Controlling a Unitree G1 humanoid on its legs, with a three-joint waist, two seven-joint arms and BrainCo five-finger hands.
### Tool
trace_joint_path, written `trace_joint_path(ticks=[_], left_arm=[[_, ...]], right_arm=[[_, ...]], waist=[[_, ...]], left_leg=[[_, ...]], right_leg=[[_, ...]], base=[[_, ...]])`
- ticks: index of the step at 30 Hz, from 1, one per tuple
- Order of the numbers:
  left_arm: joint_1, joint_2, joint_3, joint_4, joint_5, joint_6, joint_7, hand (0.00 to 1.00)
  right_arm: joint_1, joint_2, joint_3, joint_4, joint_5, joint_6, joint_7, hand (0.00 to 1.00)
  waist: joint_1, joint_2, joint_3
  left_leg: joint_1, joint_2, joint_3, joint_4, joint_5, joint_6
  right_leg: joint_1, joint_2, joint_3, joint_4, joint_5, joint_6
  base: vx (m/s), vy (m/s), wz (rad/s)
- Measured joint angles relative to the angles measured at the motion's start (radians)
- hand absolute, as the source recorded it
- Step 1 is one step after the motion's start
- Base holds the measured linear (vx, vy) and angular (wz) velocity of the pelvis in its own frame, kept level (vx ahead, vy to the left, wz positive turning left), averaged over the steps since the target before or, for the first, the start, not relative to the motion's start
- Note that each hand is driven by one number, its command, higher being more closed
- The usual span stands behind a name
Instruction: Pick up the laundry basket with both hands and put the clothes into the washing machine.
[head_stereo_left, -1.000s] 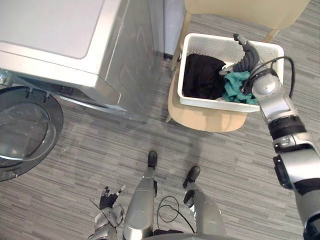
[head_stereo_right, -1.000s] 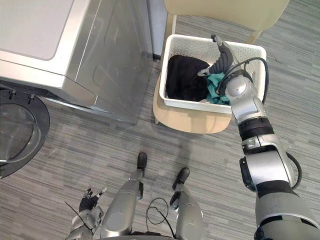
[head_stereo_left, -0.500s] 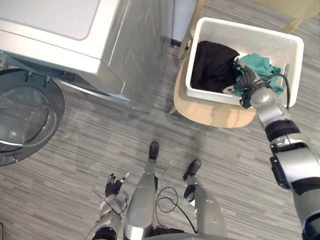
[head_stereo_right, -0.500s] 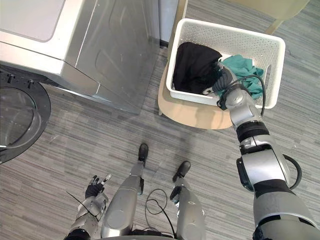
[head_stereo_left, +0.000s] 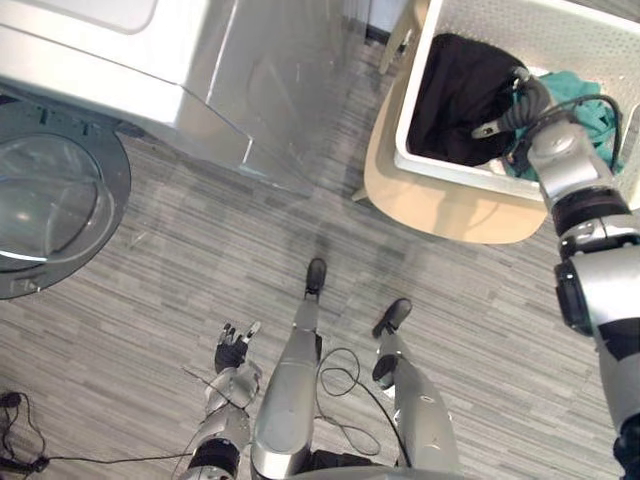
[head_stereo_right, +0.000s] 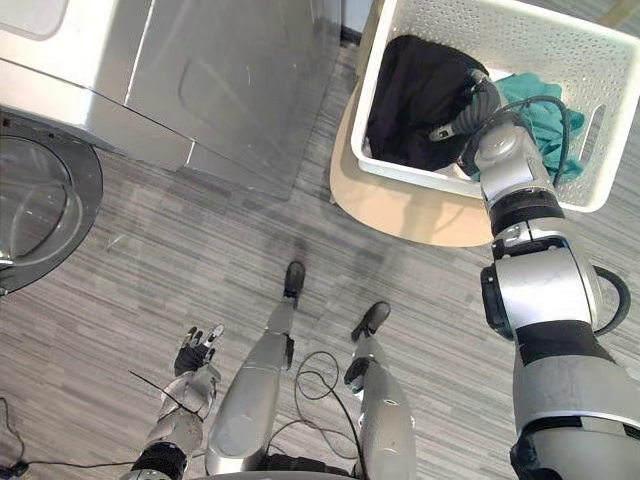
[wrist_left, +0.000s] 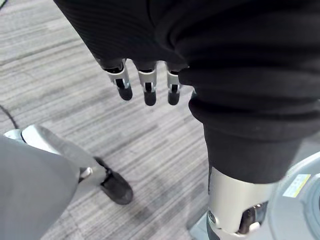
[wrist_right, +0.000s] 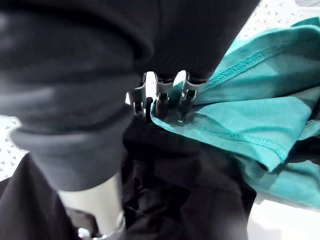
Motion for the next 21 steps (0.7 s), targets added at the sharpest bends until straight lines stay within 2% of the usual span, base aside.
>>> trace_joint_path(ticks=[9,21], left_arm=[[-0.010,-0.032,-0.002,-0.034,0.000,0.000,0.000,0.00],[-0.045,-0.032,-0.031,-0.033,-0.001,-0.001,0.002,0.00]], right_arm=[[-0.003,0.006,0.039,-0.034,0.008,0.003,-0.030,0.00],[-0.035,0.087,0.042,-0.035,0.097,0.017,-0.063,0.00]], waist=[[0.000,0.001,0.000],[0.007,0.001,0.000]], left_leg=[[-0.016,0.007,0.007,0.000,0.000,0.000],[-0.042,0.025,0.005,-0.002,0.009,-0.014]], right_leg=[[-0.018,0.004,-0.001,0.002,0.000,0.000],[-0.042,0.021,-0.014,0.000,0.000,0.000]], base=[[0.00,0.006,-0.02],[0.00,0.003,-0.01]])
